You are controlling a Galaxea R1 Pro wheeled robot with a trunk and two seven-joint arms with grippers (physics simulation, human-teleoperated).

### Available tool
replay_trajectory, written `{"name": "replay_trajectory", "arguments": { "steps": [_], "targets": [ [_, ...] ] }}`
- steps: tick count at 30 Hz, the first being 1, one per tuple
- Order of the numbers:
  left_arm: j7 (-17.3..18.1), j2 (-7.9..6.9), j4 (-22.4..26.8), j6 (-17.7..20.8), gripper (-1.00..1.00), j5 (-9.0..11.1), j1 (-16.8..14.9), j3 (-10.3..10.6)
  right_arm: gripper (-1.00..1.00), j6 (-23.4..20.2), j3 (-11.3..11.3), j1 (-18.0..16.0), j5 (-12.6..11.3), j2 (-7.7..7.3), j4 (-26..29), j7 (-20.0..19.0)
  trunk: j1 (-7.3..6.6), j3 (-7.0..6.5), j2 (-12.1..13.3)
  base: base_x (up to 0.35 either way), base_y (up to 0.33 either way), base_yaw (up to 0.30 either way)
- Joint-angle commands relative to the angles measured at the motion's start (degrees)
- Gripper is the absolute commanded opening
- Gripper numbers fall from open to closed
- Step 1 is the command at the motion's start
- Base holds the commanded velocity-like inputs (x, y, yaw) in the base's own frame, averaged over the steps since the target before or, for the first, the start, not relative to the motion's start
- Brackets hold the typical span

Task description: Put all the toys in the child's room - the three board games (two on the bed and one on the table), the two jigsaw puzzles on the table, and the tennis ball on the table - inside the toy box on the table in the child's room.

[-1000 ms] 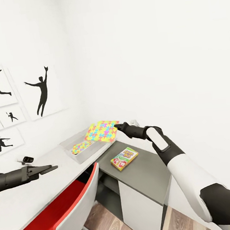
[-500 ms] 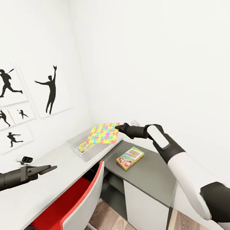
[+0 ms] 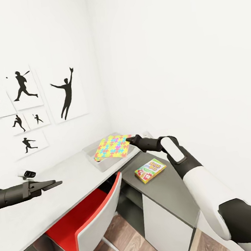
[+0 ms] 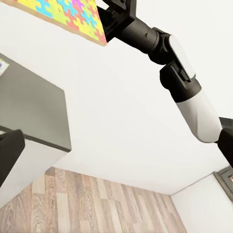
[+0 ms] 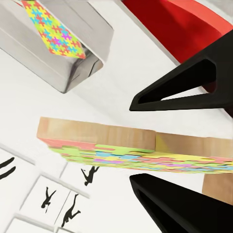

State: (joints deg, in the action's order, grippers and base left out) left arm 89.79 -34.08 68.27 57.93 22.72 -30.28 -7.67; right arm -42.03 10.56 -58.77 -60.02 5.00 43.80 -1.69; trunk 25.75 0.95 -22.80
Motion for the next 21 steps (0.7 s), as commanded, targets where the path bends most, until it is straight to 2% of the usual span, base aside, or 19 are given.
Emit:
{"name": "replay_trajectory", "arguments": {
  "steps": [1,14,21],
  "targets": [
    [0.2,0.00,0.0,0.6,1.00,0.0,0.0,0.0,-1.00,-0.2,0.0,0.0,0.2,-0.11,0.0,-0.2,0.03,0.19,-0.1,0.000,0.000,0.072],
    [0.2,-0.02,0.0,0.6,1.00,0.0,0.0,0.0,-1.00,-0.2,-0.1,-0.1,0.2,-0.60,0.0,-0.1,0.03,1.41,-0.1,0.005,0.000,0.012],
    [0.2,-0.02,0.0,0.5,1.00,0.0,0.0,0.0,-1.00,-0.2,-2.0,0.0,0.3,-0.45,0.2,0.0,0.03,1.70,-0.1,0.124,0.000,0.000]
  ]
}}
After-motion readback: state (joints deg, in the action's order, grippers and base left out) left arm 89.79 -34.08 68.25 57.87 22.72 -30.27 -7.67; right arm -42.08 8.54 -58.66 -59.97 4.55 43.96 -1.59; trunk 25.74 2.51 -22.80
